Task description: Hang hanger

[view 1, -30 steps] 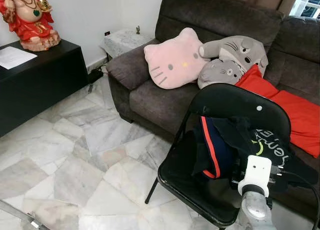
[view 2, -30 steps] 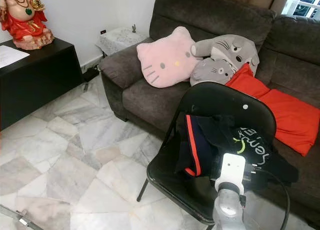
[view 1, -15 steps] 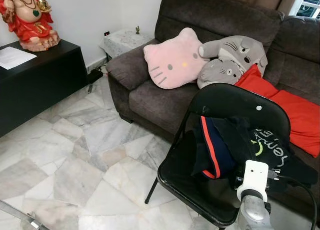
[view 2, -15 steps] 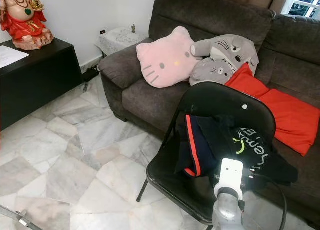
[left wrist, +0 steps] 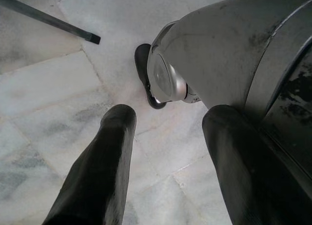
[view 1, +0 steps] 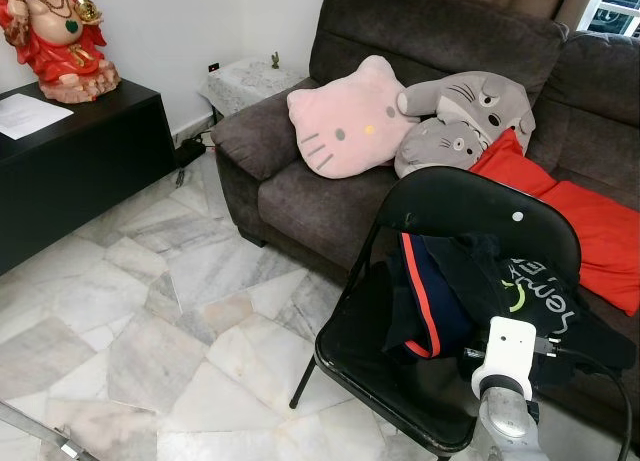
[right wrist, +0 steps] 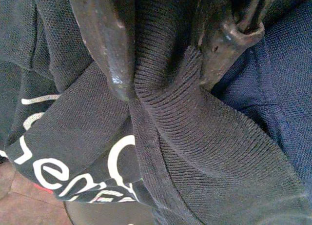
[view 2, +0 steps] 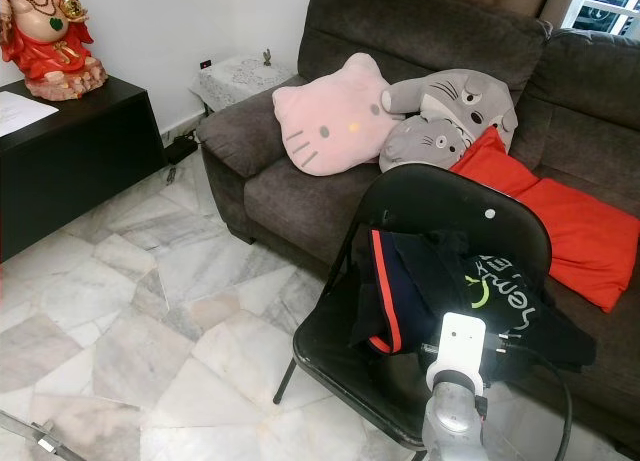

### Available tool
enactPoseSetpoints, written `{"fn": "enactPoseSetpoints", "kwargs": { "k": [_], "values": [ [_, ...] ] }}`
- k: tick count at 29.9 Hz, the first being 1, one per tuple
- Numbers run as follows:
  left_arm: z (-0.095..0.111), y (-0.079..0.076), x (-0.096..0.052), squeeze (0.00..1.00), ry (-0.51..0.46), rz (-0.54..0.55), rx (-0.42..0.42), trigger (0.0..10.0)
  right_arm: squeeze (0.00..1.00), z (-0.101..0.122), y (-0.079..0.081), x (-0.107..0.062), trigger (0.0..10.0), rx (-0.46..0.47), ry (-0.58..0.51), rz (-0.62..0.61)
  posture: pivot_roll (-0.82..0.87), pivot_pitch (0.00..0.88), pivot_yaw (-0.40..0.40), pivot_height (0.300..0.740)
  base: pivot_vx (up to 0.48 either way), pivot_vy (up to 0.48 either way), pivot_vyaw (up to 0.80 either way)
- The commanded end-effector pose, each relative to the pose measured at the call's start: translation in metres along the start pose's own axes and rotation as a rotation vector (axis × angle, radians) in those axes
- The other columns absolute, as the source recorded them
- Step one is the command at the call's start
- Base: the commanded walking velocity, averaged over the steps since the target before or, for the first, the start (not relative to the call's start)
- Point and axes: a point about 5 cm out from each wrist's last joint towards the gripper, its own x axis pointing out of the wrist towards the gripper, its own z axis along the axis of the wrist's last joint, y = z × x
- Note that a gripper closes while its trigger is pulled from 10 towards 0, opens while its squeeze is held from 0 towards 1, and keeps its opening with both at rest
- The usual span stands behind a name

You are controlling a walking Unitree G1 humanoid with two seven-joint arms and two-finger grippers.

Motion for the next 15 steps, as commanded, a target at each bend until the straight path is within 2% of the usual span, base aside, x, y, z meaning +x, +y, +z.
{"fn": "enactPoseSetpoints", "kwargs": {
  "k": [1, 15],
  "values": [
    [-0.008, -0.003, -0.001, 0.00, 0.028, -0.017, -0.003, 10.0, 0.00, 0.001, -0.005, 0.001, 0.0, 0.009, -0.007, -0.030, 0.00, 0.082, -0.042, 0.740, 0.000, 0.000, 0.00],
    [-0.007, -0.003, -0.001, 0.00, 0.027, -0.013, -0.006, 10.0, 0.00, 0.025, -0.012, 0.007, 0.0, 0.006, -0.135, -0.085, 0.01, 0.075, -0.043, 0.740, 0.000, 0.000, 0.00]
  ]
}}
